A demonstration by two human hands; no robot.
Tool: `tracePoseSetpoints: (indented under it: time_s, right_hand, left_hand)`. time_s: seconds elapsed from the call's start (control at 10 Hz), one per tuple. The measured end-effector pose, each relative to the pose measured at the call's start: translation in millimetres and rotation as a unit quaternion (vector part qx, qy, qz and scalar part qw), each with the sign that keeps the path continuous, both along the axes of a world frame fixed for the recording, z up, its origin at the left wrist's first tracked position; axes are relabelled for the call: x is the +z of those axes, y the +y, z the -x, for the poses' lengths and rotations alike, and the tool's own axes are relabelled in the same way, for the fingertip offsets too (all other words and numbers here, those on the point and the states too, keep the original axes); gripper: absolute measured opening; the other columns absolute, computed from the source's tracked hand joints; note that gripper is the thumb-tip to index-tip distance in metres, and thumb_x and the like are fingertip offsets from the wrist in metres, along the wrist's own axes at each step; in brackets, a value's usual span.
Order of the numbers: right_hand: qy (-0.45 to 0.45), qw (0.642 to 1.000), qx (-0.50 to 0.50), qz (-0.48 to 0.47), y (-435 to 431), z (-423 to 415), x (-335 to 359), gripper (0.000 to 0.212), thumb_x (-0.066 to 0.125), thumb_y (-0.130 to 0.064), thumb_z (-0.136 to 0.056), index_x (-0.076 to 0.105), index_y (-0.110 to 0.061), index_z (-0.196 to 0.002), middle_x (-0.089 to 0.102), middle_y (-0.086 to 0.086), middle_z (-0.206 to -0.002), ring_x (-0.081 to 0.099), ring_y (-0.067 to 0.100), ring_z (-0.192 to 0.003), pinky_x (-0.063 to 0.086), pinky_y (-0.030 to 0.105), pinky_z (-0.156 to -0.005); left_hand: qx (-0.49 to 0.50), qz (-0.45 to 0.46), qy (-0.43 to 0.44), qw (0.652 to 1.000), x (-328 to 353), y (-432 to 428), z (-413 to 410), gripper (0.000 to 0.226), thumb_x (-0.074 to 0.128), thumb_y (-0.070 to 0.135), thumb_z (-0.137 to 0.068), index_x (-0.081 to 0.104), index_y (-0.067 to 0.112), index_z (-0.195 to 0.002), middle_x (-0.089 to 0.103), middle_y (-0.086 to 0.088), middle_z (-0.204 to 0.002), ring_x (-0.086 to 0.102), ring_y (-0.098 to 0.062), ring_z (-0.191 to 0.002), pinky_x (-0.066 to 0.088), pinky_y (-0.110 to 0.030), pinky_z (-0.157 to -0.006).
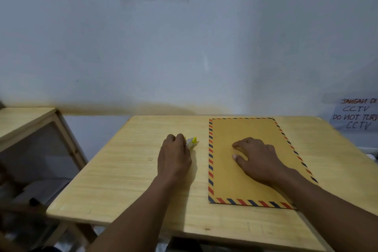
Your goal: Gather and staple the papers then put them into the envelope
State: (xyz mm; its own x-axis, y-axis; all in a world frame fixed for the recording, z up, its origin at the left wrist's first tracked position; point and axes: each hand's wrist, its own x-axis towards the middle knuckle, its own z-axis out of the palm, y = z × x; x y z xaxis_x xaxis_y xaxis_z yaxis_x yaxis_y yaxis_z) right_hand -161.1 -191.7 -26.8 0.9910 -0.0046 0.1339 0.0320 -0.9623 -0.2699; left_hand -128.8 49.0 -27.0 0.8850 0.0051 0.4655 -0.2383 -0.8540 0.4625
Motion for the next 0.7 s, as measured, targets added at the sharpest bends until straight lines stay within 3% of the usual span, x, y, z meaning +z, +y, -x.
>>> tracePoseSetpoints:
  time_s: [0.2, 0.4, 0.6, 0.7]
  right_hand:
    - [-0.022, 1.000, 0.009, 0.006, 3.8, 17.2, -7.5, 0.045, 0.038, -0.048, -0.099, 0.047, -0.035, -0.141, 0.046, -0.007, -0.147, 0.038, 0.016, -0.137, 0.029, 0.045, -0.111]
    - [-0.023, 1.000, 0.003, 0.010, 8.1, 24.9, -7.4, 0.045, 0.034, -0.048, -0.100, 0.043, -0.035, -0.143, 0.043, -0.008, -0.149, 0.036, 0.015, -0.139, 0.026, 0.044, -0.114]
    - [0.021, 1.000, 0.005, 0.001, 5.6, 17.8, 1.7, 0.046, 0.041, -0.050, -0.098, 0.043, -0.036, -0.142, 0.042, -0.008, -0.150, 0.037, 0.017, -0.137, 0.029, 0.045, -0.111]
    - [0.056, 0.998, 0.009, -0.003, 4.2, 8.5, 24.4, 0.050, 0.050, -0.051, -0.095, 0.043, -0.035, -0.142, 0.040, -0.005, -0.152, 0.038, 0.020, -0.138, 0.034, 0.046, -0.110]
  left_hand:
    - [-0.011, -0.013, 0.032, 0.999, -6.4, -7.9, 25.6, 0.005, 0.055, 0.016, -0.091, 0.056, 0.013, -0.094, 0.052, -0.003, -0.094, 0.052, -0.022, -0.076, 0.040, -0.031, -0.061]
    - [-0.014, -0.021, 0.042, 0.999, -7.5, -9.4, 29.4, 0.020, 0.058, 0.021, -0.092, 0.056, 0.016, -0.111, 0.053, -0.002, -0.108, 0.055, -0.020, -0.089, 0.051, -0.033, -0.070]
    - [-0.009, -0.036, 0.044, 0.998, 2.9, -8.6, 26.5, 0.028, 0.057, 0.035, -0.093, 0.053, 0.021, -0.116, 0.052, 0.000, -0.115, 0.058, -0.019, -0.091, 0.057, -0.037, -0.073]
    - [-0.006, -0.097, 0.031, 0.995, 24.8, -8.1, 16.5, 0.036, 0.055, 0.044, -0.095, 0.051, 0.022, -0.124, 0.051, 0.000, -0.123, 0.057, -0.020, -0.104, 0.053, -0.034, -0.076]
